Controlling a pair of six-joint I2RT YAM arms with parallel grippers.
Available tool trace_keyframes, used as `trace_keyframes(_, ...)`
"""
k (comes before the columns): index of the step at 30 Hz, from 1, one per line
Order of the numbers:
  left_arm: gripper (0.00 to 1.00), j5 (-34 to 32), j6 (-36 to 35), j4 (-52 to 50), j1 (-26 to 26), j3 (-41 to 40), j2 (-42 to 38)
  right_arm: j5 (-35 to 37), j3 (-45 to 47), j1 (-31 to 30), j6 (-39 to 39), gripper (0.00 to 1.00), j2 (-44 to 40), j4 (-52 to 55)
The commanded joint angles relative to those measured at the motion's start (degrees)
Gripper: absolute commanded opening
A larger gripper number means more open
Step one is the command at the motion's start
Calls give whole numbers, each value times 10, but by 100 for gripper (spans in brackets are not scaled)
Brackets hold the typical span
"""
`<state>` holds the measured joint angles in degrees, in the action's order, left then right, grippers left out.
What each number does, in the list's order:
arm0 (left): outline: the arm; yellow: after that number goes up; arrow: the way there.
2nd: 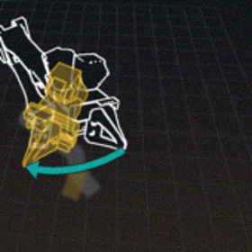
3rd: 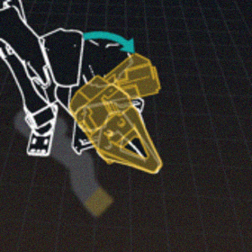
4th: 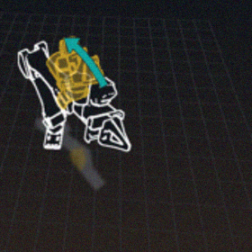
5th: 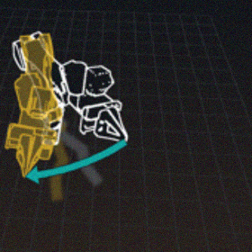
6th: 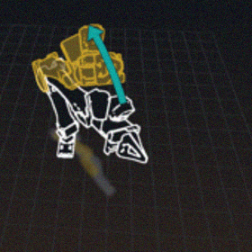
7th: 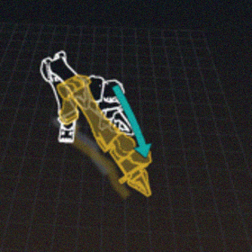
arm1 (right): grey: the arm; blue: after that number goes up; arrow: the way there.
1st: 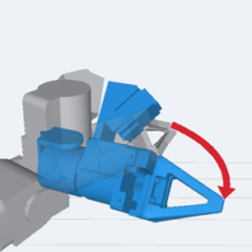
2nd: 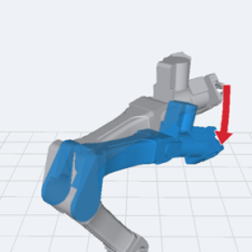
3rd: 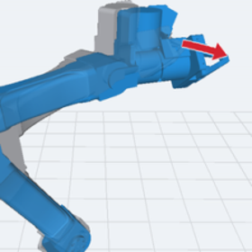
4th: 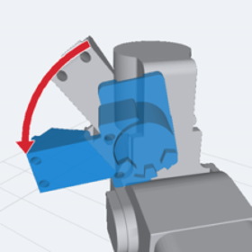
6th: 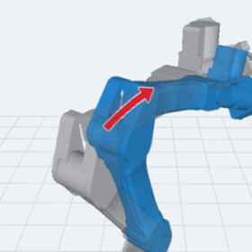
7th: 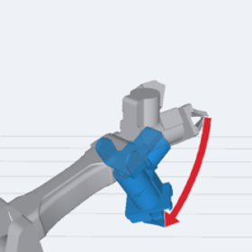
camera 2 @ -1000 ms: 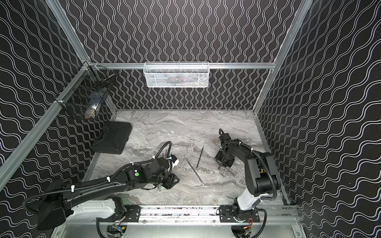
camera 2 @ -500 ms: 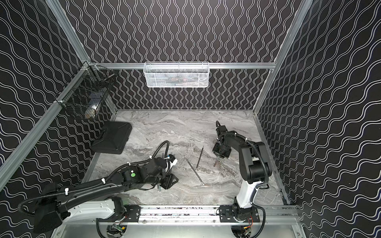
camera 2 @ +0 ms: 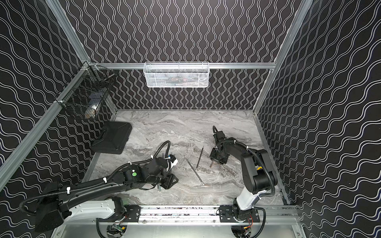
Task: Remove the protective cover of the pencils
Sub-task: Move the protective sleeve to the center of the board.
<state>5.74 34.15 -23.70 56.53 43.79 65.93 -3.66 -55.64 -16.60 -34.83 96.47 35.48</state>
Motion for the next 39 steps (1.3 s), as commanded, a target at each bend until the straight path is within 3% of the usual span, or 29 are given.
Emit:
trace_keyframes(1, 35, 1, -11, 9, 0, 8, 1, 5, -6, -15, -24, 40, 5, 6)
trace_keyframes(9, 35, -1, -11, -3, 0, 5, -13, 28, -10, -61, -51, 39, 9, 16)
trace_keyframes(21, 35, -10, -19, -29, 0, 9, -38, 42, -7, -70, -105, 12, 60, 11)
trace_keyframes(28, 35, -8, -22, -33, 0, 12, -37, 89, -65, -46, -37, 4, 110, 28)
trace_keyframes(33, 35, -9, -22, -37, 0, 17, -39, 170, -150, -30, 30, 5, 156, 48)
trace_keyframes(39, 35, -10, -19, -40, 0, 17, -38, 202, -192, -24, 98, 6, 190, 23)
